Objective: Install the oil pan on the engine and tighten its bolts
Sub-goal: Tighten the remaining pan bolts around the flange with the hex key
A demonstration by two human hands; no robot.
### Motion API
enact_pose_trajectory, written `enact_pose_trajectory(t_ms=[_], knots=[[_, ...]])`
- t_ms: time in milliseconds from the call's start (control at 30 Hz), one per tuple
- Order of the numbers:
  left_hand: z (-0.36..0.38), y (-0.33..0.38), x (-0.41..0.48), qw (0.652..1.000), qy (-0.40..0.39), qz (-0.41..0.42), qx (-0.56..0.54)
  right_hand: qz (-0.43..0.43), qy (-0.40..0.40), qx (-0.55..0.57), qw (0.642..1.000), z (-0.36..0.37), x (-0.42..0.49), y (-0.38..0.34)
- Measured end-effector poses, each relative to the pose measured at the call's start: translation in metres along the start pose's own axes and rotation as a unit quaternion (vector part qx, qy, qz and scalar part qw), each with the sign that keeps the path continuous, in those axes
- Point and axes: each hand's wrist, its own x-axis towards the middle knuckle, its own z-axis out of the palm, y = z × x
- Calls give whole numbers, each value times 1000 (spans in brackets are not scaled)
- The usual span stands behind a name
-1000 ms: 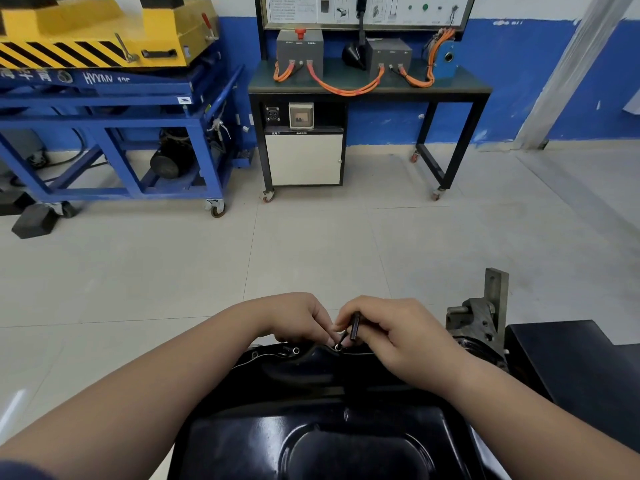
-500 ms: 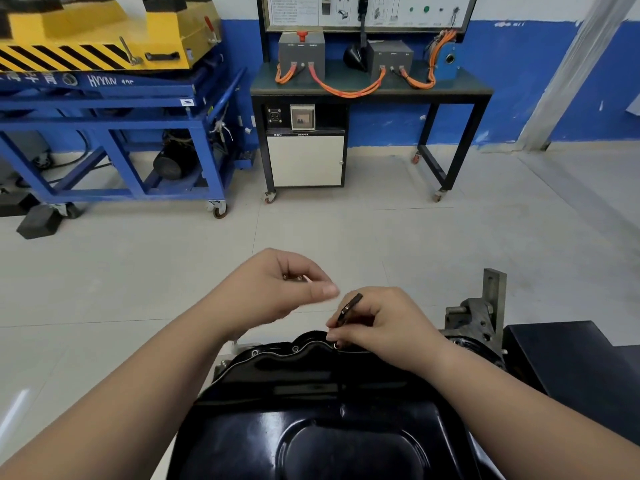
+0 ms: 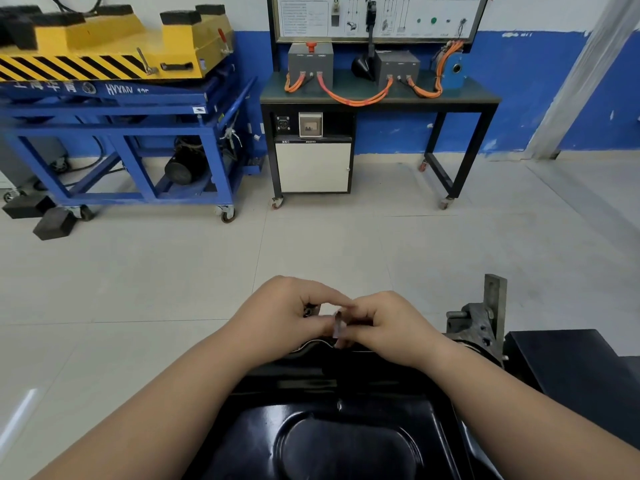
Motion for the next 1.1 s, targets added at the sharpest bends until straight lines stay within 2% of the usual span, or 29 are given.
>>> enact_pose_trajectory(t_ms=[167,300,500,733,933,1100], knots=[[0,-7,-1,998,-41,-38,-3,17,10,26,999,1,4,0],[-2,-12,1,997,-2,-64,-43,21,32,39,999,3,7,4],[6,-9,3,999,-10,-40,-35,-7,16,-22,1000,4,11,5],[9,-12,9,998,-17,-31,-59,-2,-38,-15,999,0,7,4],[8,-17,8,990,-64,-26,-125,14,-18,-15,1000,1,7,4],[10,-22,11,982,-70,-75,-158,23,4,12,1000,2,9,8]])
